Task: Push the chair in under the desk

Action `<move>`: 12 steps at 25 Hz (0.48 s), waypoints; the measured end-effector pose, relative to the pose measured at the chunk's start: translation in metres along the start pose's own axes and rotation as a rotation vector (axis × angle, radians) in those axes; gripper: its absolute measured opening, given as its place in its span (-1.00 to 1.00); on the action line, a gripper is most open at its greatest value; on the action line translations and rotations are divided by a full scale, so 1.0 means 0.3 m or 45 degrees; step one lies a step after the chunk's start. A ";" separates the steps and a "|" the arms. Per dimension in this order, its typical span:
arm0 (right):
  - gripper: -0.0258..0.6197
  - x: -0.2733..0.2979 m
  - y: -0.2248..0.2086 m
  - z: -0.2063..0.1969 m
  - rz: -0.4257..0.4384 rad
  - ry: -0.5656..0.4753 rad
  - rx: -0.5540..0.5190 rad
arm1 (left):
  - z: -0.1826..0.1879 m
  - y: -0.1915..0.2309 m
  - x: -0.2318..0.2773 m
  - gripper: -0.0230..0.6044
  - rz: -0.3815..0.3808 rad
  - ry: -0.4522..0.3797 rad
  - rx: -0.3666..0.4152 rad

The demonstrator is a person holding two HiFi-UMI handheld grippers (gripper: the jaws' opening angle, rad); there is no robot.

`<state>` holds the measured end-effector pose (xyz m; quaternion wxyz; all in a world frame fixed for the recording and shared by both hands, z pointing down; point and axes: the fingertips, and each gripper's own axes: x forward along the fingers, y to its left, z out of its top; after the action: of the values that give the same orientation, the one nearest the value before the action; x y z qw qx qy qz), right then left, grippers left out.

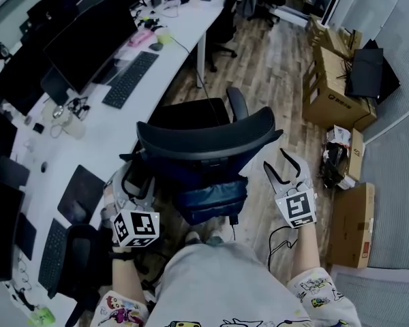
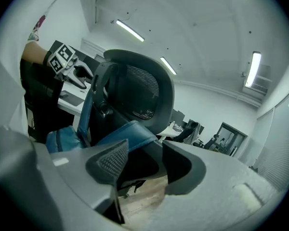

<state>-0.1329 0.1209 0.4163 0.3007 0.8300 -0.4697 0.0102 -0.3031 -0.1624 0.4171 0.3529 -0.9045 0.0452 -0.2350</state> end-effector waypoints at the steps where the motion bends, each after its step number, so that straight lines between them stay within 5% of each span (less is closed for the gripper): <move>1: -0.24 0.011 -0.006 -0.004 0.007 0.000 -0.017 | -0.005 0.000 0.008 -0.08 -0.003 0.009 0.019; 12: -0.09 0.150 -0.073 -0.066 0.089 0.112 -0.284 | -0.073 -0.008 0.100 0.05 -0.033 0.135 0.204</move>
<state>-0.0854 0.1044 0.4352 0.4108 0.7734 -0.4828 0.0046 -0.2867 -0.1815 0.4445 0.4181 -0.8602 0.0331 -0.2901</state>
